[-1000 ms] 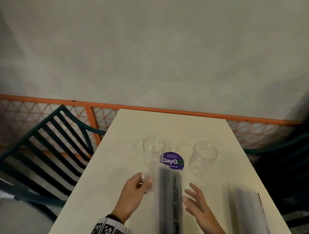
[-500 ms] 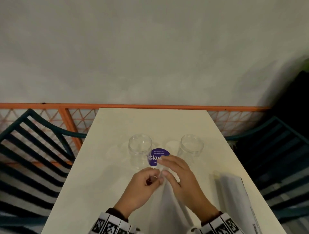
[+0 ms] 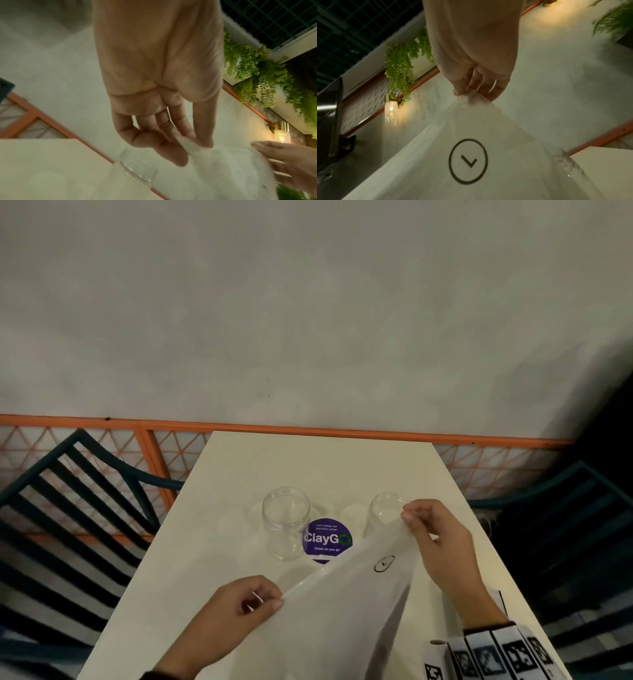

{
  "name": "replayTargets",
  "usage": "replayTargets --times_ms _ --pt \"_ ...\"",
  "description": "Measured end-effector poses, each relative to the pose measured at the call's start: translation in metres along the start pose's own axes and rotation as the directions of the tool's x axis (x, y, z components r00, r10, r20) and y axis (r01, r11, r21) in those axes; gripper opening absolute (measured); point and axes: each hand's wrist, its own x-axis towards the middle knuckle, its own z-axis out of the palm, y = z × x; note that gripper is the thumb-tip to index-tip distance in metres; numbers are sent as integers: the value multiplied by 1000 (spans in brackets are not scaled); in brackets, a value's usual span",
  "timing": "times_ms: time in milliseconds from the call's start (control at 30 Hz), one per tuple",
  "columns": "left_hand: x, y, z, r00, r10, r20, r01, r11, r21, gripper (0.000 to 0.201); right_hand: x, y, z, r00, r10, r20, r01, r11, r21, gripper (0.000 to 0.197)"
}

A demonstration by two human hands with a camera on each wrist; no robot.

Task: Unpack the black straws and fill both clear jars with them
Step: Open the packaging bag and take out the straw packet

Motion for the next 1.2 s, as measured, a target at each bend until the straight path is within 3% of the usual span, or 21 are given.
replayTargets --times_ms 133,233,300,367,400,433,500,567,633,800,1033,1200 --pt "-7 3 -8 999 -27 -39 27 1000 3 14 -1 10 -10 995 83 -50 -78 993 93 19" --pt "-5 6 -9 966 33 -258 -20 998 54 23 -3 9 -16 991 133 -4 -130 978 163 15" --pt "-3 9 -16 929 78 -362 -7 981 193 27 -7 6 -18 984 151 93 -169 959 230 17" --pt "0 17 -23 897 191 -399 0 902 432 21 -12 3 -15 964 156 216 -220 924 312 43" --pt "2 24 -21 881 260 -395 -25 860 509 12 -16 1 -12 950 168 261 -257 899 354 44" --pt "5 34 -16 869 312 -384 -65 841 536 8 -19 0 -8 943 175 283 -276 885 375 31" --pt "14 59 7 866 378 -326 -200 861 467 18 -24 -7 1 944 178 277 -274 891 362 6" --pt "24 81 38 872 423 -247 -313 869 384 19 -29 -7 8 949 170 265 -256 905 340 14" --pt "33 89 62 881 430 -197 -346 870 350 21 -32 -10 13 951 160 265 -246 911 332 15" --pt "44 90 76 902 353 -247 -307 929 208 40 -37 -8 12 965 151 213 -211 930 300 20" --pt "42 85 67 890 406 -207 -312 874 372 23 -44 -12 18 983 49 174 -78 984 162 21" --pt "33 76 49 915 352 -197 -231 859 457 15 -36 -6 10 990 100 97 -118 973 201 27"
